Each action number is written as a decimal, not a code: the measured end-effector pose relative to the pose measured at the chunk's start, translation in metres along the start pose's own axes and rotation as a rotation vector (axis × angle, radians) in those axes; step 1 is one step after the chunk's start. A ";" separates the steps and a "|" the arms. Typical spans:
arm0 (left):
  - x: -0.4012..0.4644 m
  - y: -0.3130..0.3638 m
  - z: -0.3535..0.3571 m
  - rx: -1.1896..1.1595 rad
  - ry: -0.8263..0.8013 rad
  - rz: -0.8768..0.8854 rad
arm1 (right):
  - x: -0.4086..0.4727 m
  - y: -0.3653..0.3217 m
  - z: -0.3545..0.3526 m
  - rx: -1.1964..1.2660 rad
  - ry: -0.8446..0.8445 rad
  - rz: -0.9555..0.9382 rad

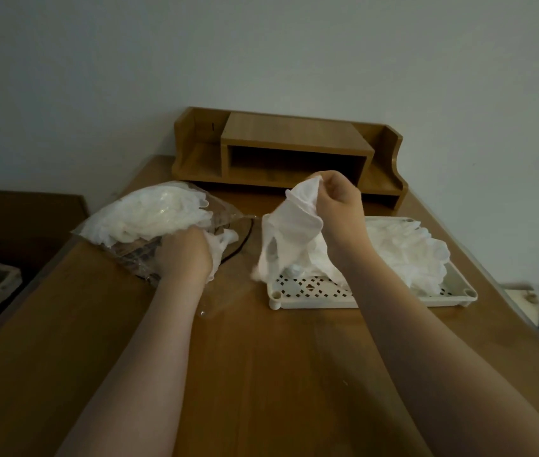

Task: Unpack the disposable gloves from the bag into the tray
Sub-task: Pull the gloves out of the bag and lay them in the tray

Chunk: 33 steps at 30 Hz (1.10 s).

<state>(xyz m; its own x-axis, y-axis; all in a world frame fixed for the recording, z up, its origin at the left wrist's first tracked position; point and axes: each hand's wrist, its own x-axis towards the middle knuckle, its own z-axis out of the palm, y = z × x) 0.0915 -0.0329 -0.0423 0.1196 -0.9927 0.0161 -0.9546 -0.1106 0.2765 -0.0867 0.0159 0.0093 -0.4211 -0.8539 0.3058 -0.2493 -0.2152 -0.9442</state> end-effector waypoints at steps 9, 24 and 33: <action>-0.072 0.077 -0.053 -0.991 -0.286 0.416 | -0.012 -0.026 -0.038 -0.182 -0.072 -0.148; -0.062 0.108 -0.037 -1.383 -0.849 0.389 | 0.007 0.000 -0.156 0.011 -0.818 0.383; -0.062 0.137 -0.022 -0.985 -0.583 0.358 | 0.026 0.034 -0.204 0.189 -0.891 0.524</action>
<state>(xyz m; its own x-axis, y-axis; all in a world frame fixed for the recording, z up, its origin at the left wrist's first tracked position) -0.0405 0.0143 0.0152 -0.4945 -0.8601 -0.1252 -0.2593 0.0085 0.9658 -0.2843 0.0836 0.0102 0.3760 -0.8850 -0.2746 -0.0491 0.2769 -0.9597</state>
